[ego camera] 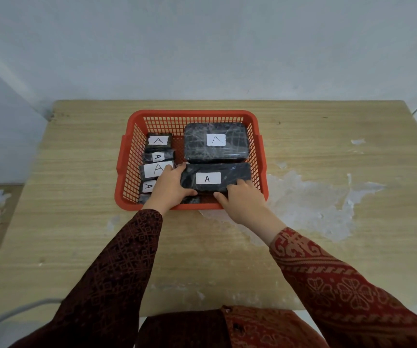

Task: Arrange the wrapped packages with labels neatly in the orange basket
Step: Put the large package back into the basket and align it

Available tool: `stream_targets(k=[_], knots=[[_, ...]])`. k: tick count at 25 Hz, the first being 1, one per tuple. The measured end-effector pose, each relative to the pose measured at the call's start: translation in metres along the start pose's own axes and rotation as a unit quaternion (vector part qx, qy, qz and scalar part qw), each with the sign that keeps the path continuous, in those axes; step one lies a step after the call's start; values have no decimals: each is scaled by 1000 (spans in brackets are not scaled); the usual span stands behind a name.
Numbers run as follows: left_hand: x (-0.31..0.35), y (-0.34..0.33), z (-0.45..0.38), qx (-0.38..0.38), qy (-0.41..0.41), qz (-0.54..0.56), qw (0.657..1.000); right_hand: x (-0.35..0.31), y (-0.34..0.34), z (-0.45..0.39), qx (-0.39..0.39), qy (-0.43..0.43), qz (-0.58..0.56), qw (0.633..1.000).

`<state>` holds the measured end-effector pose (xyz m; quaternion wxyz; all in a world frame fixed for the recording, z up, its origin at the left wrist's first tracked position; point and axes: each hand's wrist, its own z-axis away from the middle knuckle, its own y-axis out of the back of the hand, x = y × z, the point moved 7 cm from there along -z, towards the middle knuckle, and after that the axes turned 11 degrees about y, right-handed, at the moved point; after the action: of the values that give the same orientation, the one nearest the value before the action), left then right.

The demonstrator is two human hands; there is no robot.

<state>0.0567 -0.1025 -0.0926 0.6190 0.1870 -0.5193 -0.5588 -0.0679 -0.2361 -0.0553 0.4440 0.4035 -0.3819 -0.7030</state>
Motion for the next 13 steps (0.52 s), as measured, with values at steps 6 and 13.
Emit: stream_targets(k=[6,13], knots=[[8,10,10,47,0,-74,996,0,-11,-6,-79,-7,-56,995],[18,2,41,41,-77,-114,990,4,-21,-5,-68,-1,-41,997]])
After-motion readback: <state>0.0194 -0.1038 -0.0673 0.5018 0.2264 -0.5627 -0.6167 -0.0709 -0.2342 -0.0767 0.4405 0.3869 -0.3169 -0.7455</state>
